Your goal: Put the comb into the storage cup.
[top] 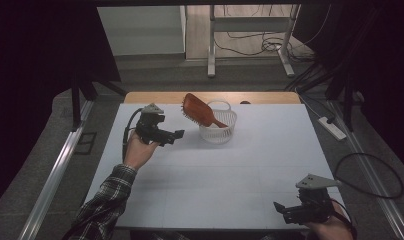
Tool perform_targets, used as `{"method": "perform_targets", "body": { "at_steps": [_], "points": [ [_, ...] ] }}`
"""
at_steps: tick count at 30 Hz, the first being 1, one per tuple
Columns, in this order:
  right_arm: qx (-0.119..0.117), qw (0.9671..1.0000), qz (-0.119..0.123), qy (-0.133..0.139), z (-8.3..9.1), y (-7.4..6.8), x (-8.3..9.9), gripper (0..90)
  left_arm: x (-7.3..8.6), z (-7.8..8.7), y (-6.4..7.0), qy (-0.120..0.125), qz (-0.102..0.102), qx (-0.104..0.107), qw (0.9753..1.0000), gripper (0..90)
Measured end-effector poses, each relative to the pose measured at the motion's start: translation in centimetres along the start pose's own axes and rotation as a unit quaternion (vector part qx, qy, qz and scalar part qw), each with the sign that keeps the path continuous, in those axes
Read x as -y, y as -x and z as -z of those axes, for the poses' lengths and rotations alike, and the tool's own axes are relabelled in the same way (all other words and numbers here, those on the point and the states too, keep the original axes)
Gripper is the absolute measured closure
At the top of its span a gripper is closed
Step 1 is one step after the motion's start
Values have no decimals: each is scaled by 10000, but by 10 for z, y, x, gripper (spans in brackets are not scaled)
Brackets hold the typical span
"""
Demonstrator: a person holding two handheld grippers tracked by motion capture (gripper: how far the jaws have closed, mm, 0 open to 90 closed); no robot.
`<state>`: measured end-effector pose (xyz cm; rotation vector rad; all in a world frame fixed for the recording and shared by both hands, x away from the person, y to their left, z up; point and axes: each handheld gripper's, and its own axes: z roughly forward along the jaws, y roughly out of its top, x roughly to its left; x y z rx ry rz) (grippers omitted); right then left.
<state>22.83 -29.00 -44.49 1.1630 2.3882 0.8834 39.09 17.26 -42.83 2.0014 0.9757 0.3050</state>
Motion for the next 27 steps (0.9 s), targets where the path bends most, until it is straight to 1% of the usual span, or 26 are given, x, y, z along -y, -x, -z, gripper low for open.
{"method": "perform_targets", "body": {
  "at_steps": [7, 10, 15, 21, 27],
  "points": [
    [2, 10000, -3, -3, 0, 0, 0, 0, 7, 5, 3, 11, -19, -8, 10000, 0],
    [5, 10000, 0, -4, 0, 0, 0, 0, 11, 6, 4, 47, 14, 16, 10000, 0],
    [7, 10000, -10, 2, 0, 0, 0, 0, 18, 8, 7, 35, 5, 35, 10000, 0],
    [8, 10000, -26, 17, 1, 0, 0, 0, 25, 14, 10, 41, -67, 135, 9999, 0],
    [2, 10000, -25, 15, 1, 0, 0, 0, 33, 23, 12, 5, -85, 42, 10000, 0]
  ]
}}
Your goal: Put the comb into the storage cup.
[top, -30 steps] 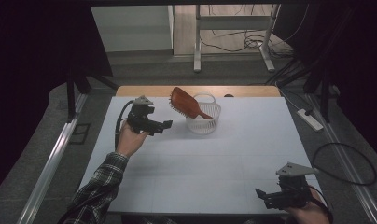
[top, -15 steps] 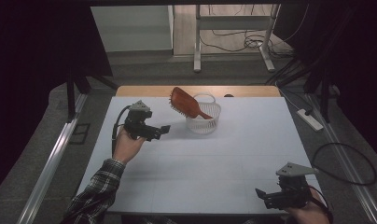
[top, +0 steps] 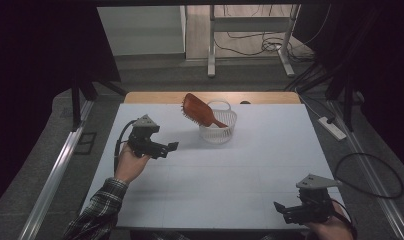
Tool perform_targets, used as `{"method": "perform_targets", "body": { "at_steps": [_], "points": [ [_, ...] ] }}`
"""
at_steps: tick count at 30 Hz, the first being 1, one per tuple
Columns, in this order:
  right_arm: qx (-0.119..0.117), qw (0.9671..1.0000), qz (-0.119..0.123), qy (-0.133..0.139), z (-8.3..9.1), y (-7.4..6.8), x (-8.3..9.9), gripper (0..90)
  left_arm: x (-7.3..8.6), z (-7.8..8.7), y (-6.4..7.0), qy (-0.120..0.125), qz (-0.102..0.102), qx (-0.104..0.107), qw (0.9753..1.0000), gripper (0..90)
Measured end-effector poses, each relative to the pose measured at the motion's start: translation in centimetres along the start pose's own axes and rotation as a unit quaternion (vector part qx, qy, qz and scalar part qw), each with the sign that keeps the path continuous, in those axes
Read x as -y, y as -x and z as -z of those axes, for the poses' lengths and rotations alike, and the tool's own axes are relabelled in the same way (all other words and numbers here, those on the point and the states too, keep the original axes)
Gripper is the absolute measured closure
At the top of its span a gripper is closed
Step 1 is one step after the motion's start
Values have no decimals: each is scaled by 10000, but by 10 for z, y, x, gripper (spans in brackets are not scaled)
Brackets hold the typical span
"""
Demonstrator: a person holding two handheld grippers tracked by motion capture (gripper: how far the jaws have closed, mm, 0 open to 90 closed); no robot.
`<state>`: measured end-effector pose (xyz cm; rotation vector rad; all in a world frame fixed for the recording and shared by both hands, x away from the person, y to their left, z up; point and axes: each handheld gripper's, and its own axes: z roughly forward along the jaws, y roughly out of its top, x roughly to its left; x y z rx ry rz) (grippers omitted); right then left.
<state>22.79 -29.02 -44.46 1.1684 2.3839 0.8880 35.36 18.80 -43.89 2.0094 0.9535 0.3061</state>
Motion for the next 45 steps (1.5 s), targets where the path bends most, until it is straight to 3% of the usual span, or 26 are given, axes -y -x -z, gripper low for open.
{"method": "perform_targets", "body": {
  "at_steps": [24, 36, 45],
  "points": [
    [-2, 10000, 7, 4, 0, 0, 0, 0, 29, 31, 18, 49, 29, -166, 9998, 0],
    [4, 10000, -17, 34, 1, 0, 0, 0, 45, 42, 30, -82, -155, -304, 9994, 0],
    [11, 10000, -19, 30, 1, 0, 0, 0, 59, 55, 33, 10, -102, -307, 9995, 0]
  ]
}}
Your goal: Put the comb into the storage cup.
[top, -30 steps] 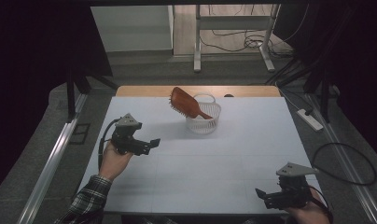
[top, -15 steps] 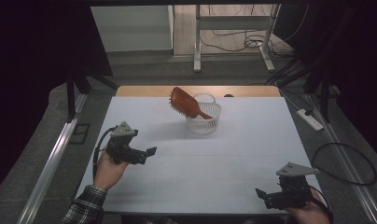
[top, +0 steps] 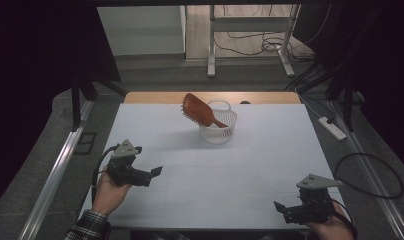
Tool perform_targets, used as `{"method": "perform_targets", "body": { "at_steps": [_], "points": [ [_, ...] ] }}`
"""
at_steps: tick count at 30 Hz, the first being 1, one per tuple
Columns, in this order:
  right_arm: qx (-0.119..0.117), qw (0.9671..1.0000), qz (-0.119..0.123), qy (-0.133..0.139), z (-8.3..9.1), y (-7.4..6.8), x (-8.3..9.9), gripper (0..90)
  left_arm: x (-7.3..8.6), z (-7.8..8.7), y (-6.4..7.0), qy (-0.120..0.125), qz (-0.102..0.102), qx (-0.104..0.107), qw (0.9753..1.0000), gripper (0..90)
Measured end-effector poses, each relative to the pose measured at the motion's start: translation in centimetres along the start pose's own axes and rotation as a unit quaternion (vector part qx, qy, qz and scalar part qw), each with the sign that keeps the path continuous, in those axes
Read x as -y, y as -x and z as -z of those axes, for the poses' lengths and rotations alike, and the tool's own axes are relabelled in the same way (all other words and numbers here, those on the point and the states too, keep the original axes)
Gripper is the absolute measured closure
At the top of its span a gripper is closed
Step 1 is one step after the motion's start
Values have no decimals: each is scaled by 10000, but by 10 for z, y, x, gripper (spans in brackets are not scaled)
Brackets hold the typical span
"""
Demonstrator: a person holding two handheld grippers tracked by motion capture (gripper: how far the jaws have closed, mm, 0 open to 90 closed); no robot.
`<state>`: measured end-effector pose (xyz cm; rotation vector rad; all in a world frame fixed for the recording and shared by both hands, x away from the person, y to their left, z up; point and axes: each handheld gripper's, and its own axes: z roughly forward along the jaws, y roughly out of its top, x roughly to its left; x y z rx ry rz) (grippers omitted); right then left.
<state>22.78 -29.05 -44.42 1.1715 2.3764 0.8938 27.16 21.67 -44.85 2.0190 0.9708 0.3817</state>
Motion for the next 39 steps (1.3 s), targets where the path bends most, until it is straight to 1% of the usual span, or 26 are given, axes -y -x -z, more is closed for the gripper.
{"method": "perform_targets", "body": {
  "at_steps": [9, 15, 25, 28, 39],
  "points": [
    [4, 10000, 1, 6, 0, 0, 0, 0, 12, 11, 5, -77, 6, -172, 9998, 0],
    [14, 10000, -2, 5, 0, 0, 0, 0, 18, 17, 6, -78, 74, -171, 9998, 0],
    [15, 10000, 5, 10, 0, 0, 0, 0, 36, 29, 11, -168, 119, -336, 9992, 0],
    [17, 10000, 6, 9, 0, 0, 0, 0, 41, 31, 13, -195, 158, -347, 9991, 0],
    [22, 10000, 9, -11, 0, 0, 0, 0, 55, 41, 20, -318, 116, -510, 9981, 0]
  ]
}}
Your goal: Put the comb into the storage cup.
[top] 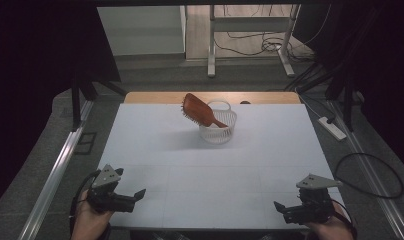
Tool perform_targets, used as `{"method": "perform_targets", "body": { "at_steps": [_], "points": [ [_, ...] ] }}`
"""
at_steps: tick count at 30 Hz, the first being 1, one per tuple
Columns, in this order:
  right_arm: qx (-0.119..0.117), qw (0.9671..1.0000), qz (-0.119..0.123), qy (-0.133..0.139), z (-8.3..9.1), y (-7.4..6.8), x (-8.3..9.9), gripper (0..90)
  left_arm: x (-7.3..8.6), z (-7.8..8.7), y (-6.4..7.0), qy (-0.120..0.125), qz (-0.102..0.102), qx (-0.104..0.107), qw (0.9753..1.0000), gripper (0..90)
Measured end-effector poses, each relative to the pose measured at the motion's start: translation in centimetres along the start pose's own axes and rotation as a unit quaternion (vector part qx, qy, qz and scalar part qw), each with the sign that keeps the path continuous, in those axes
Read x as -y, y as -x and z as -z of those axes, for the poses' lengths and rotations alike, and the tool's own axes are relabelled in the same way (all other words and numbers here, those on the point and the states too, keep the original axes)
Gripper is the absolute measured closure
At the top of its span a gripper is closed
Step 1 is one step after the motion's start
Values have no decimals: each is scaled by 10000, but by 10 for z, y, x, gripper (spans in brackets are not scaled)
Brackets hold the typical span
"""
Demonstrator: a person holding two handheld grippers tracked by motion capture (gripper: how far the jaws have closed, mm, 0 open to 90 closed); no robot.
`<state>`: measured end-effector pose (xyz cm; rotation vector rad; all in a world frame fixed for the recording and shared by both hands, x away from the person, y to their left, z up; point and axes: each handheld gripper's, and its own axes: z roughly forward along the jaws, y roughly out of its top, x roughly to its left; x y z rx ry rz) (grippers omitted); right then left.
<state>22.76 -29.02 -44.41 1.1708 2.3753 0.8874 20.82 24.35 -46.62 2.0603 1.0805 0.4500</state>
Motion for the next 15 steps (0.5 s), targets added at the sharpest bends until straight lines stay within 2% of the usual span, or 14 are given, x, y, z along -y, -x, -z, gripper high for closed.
{"method": "perform_targets", "body": {
  "at_steps": [7, 15],
  "points": [
    [8, 10000, 12, 0, 0, -1, 0, 0, 6, 6, -2, 46, 93, -64, 9999, 0],
    [0, 10000, 13, -23, -1, 0, 0, 0, 4, 4, -1, -70, 101, -129, 9998, 0]
  ]
}}
